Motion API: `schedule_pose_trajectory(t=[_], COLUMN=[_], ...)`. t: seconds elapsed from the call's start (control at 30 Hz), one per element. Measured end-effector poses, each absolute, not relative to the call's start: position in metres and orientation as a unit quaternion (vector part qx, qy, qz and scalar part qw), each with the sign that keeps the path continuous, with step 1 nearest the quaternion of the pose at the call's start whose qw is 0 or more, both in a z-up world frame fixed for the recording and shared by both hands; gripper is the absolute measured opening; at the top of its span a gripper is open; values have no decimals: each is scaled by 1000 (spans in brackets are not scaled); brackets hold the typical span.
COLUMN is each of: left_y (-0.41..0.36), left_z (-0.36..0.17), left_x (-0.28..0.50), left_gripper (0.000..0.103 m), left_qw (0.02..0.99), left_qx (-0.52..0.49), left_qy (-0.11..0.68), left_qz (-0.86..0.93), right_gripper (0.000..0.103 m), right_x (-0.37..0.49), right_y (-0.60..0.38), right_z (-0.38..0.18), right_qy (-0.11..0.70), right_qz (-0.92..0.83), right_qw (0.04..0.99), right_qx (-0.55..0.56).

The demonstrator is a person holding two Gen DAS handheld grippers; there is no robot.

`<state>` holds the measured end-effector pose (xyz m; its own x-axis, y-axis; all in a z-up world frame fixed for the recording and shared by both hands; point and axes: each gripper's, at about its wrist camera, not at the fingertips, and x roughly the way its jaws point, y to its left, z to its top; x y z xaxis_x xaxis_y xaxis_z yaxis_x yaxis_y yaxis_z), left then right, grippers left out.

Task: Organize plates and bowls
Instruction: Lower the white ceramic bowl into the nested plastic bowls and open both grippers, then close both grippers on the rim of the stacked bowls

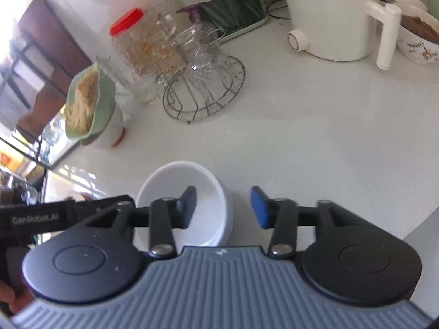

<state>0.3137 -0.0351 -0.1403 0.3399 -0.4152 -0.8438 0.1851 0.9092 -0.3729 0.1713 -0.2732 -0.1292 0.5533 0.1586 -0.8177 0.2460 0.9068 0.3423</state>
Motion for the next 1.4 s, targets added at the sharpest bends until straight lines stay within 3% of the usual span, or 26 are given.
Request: schedule_pose_trajectory(t=[0.27,0.5,0.67,0.83,1.4], left_y=[-26,-31,-36,-38,-42], left_z=[-179,-194,-196,-200,-169], left_x=[330,327,324,324,309], left_gripper=[61,61,60,59,56], left_qw=[796,791,791,786,794], left_qx=[-138,-137,-132,-141,-120], left_qy=[561,568,567,570,561], left_qz=[-182,-184,-189,-197,-202], right_gripper=[48,46,38,22,21], right_x=[172,174,175,176,168], right_y=[-285,-271,-267,-267,-264], right_z=[-150,-163,-174,-187,-164], right_qy=[480,475,483,495,496], right_qz=[-16,14,11,12,9], right_qw=[837,847,842,832,834], right_qx=[263,239,239,249,241])
